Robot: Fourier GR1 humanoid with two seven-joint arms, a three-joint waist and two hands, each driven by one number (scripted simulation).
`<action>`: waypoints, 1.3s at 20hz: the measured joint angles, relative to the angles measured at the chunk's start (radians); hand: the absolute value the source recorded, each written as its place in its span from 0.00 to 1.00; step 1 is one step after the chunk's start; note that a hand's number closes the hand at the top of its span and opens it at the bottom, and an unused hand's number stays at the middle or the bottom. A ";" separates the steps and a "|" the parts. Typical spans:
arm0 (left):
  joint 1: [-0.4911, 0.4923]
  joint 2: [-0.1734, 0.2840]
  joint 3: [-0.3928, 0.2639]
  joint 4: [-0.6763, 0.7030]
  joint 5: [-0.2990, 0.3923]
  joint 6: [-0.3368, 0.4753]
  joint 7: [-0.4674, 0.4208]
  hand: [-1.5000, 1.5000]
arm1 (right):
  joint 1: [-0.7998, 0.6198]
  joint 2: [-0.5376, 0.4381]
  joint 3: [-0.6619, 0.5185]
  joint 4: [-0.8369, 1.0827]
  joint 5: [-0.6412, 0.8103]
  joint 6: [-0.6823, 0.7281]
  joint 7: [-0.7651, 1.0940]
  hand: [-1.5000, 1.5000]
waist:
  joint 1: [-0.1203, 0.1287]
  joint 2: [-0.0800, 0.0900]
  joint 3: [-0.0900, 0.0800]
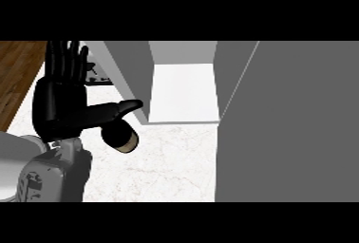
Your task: Pick up the wine, place it into the cabinet and close the cabinet
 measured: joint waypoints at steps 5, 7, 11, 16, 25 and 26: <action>-0.074 -0.006 -0.015 0.057 0.013 0.060 0.016 0.00 | 0.017 0.003 0.002 -0.065 -0.019 0.002 0.074 0.00 | 0.008 -0.001 0.000; -0.068 -0.008 -0.032 0.064 0.013 0.073 0.003 0.00 | 0.026 0.002 -0.015 -0.082 -0.037 0.011 0.088 0.00 | 0.010 -0.001 0.000; -0.064 -0.009 -0.073 0.054 0.013 0.116 0.007 0.00 | -0.005 0.009 -0.018 -0.106 -0.041 -0.004 0.149 0.00 | 0.012 -0.001 0.000; -0.060 -0.008 -0.101 0.043 0.000 0.149 0.018 0.00 | -0.029 0.023 -0.001 -0.107 -0.016 -0.007 0.173 0.00 | 0.014 -0.001 0.000; 0.000 0.002 -0.139 -0.008 -0.028 0.184 0.043 0.00 | -0.052 0.027 -0.026 -0.118 -0.018 0.001 0.218 0.00 | 0.016 -0.002 0.000; 0.004 0.003 -0.140 -0.023 -0.040 0.190 0.064 0.00 | -0.050 0.031 -0.023 -0.117 -0.017 0.004 0.214 0.00 | 0.016 -0.002 0.000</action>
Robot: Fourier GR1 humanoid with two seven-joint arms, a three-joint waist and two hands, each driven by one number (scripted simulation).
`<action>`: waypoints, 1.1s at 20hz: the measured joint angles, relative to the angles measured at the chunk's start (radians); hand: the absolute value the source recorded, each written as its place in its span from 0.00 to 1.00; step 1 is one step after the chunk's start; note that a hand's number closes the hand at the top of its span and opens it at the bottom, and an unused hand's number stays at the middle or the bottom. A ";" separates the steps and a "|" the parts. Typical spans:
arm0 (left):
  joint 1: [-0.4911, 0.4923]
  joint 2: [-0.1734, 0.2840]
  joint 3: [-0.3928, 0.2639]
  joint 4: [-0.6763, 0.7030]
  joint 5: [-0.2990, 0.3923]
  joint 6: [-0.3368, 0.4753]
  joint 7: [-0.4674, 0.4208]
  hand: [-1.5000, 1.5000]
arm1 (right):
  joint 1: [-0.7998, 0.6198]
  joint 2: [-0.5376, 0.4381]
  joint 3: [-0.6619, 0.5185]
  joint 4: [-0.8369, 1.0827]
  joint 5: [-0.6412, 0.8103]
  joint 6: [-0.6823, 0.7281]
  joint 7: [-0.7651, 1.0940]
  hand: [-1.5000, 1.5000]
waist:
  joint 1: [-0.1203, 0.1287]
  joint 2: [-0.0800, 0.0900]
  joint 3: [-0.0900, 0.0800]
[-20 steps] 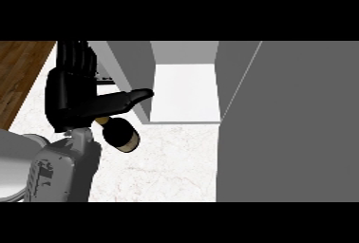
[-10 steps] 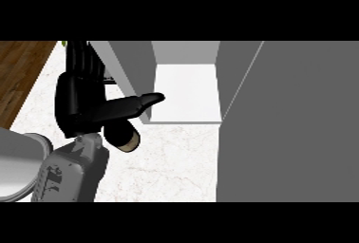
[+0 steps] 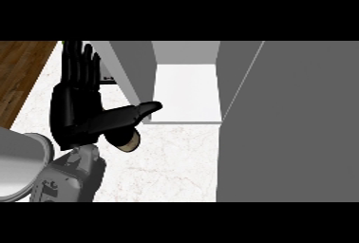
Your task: Pick up the wine, place it into the cabinet and close the cabinet
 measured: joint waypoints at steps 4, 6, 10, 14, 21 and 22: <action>0.028 0.001 -0.008 -0.006 -0.021 0.013 0.013 0.00 | 0.003 0.010 0.006 -0.004 0.001 0.000 0.008 0.00 | -0.001 0.000 0.000; 0.047 -0.003 -0.008 0.003 -0.026 0.020 -0.004 0.00 | -0.019 0.012 0.002 -0.002 0.002 -0.007 0.022 0.00 | 0.000 0.001 0.000; 0.102 0.008 0.006 -0.025 -0.032 0.004 -0.012 0.00 | -0.012 0.018 -0.005 -0.004 0.008 0.001 0.018 0.00 | 0.000 0.000 0.000; 0.179 0.014 0.022 -0.057 -0.017 -0.024 -0.037 0.00 | 0.000 0.028 -0.005 -0.004 0.014 0.013 0.002 0.00 | 0.001 0.001 0.000; 0.285 0.019 0.057 -0.030 0.016 -0.081 -0.127 0.00 | -0.020 0.035 -0.005 -0.006 0.022 0.012 0.030 0.00 | 0.001 0.001 0.000; 0.289 0.017 0.060 -0.024 0.018 -0.082 -0.127 0.00 | -0.001 0.044 0.010 -0.009 0.027 0.015 0.019 0.00 | 0.001 0.001 0.000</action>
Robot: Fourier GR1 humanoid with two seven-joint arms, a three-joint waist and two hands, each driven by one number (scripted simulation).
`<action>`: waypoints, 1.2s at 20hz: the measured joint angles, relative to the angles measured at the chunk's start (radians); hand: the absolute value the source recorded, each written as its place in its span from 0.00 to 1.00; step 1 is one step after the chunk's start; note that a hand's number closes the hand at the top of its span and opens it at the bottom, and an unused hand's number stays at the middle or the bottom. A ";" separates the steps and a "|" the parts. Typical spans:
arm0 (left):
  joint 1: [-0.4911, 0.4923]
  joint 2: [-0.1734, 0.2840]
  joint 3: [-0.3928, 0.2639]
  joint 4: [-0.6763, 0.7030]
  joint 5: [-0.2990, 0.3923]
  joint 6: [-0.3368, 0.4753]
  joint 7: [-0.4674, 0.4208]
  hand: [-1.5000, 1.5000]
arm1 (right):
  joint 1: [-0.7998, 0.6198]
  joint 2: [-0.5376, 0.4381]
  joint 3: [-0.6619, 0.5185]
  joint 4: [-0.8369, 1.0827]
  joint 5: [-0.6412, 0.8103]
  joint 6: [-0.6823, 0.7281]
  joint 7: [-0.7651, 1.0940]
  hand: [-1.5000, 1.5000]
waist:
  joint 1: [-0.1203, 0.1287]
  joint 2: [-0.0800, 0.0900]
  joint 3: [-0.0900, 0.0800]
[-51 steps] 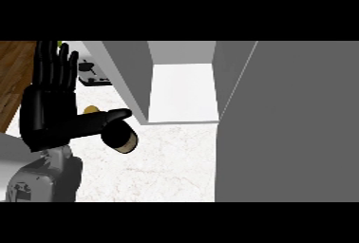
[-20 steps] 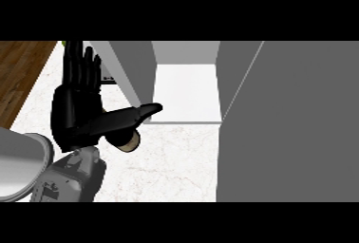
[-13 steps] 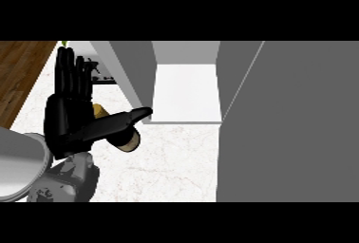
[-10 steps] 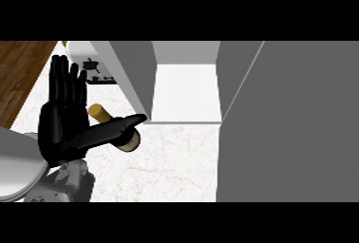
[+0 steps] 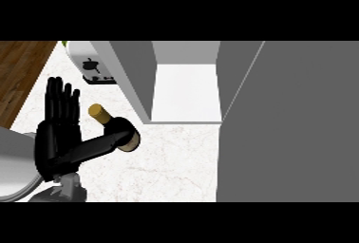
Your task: Pick up the wine, place it into the cabinet and close the cabinet
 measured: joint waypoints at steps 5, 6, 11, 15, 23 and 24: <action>0.033 0.011 0.054 0.049 0.050 -0.052 -0.052 0.00 | -0.003 0.004 -0.012 0.007 -0.005 0.010 -0.010 0.00 | 0.000 0.000 0.000; 0.043 0.015 0.063 0.045 0.058 -0.061 -0.056 0.00 | -0.003 0.011 -0.002 0.004 -0.001 0.005 -0.006 0.00 | 0.000 0.000 0.000; 0.084 0.010 0.098 0.116 0.099 -0.115 -0.140 0.00 | -0.033 0.016 0.026 -0.003 0.021 -0.014 0.032 0.00 | 0.001 0.000 0.000; 0.094 0.010 0.127 0.193 0.118 -0.153 -0.209 0.00 | -0.025 0.021 0.031 0.003 0.028 -0.006 0.020 0.00 | 0.000 0.000 0.000; 0.071 0.010 0.162 0.340 0.131 -0.197 -0.302 0.00 | -0.037 0.013 -0.003 0.013 0.008 0.013 0.014 0.00 | 0.000 0.001 0.000; 0.074 0.011 0.165 0.354 0.134 -0.206 -0.312 0.00 | -0.024 0.016 0.002 0.000 0.009 0.014 0.017 0.00 | 0.000 0.000 0.000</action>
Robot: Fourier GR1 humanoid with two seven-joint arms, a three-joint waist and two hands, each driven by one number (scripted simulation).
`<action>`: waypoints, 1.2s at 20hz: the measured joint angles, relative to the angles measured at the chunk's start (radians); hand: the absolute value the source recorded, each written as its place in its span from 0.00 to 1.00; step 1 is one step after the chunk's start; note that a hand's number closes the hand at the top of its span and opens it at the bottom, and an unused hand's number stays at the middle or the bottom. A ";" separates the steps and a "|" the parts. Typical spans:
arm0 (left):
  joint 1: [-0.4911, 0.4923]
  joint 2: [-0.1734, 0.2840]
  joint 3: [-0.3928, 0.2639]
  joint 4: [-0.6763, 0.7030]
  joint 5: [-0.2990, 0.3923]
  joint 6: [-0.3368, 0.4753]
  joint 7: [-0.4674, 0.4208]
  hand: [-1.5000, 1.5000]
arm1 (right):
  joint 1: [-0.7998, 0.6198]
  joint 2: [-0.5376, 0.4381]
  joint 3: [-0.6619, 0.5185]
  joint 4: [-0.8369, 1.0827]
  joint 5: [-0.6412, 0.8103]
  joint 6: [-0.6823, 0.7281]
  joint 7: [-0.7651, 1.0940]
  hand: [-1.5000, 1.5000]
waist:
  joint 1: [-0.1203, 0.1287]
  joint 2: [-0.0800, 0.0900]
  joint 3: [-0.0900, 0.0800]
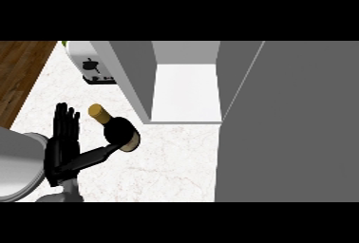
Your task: Pick up the wine, place it into the cabinet and close the cabinet
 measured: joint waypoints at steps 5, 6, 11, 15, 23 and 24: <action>-0.019 -0.008 0.015 0.109 0.018 -0.036 -0.075 0.00 | 0.005 0.013 0.036 -0.007 0.020 -0.010 0.007 0.00 | -0.001 0.000 0.000; -0.024 -0.009 0.022 0.140 0.025 -0.048 -0.094 0.00 | -0.019 0.011 0.029 -0.010 0.018 -0.022 0.030 0.00 | 0.000 0.000 0.000; -0.088 -0.002 0.054 0.275 0.054 -0.086 -0.148 0.00 | -0.002 0.008 0.015 -0.003 0.013 -0.007 0.005 0.00 | -0.002 0.000 0.000; -0.092 -0.007 0.058 0.348 0.053 -0.104 -0.205 0.00 | -0.003 0.002 -0.004 -0.002 0.009 -0.001 0.005 0.00 | -0.002 0.000 0.000; -0.184 -0.006 0.095 0.578 0.070 -0.141 -0.326 0.00 | 0.030 0.014 0.028 -0.024 0.038 0.002 -0.003 0.00 | -0.004 0.001 0.000; -0.188 -0.008 0.094 0.587 0.072 -0.139 -0.332 0.00 | 0.027 0.011 0.016 -0.019 0.033 0.006 -0.005 0.00 | -0.003 0.000 0.000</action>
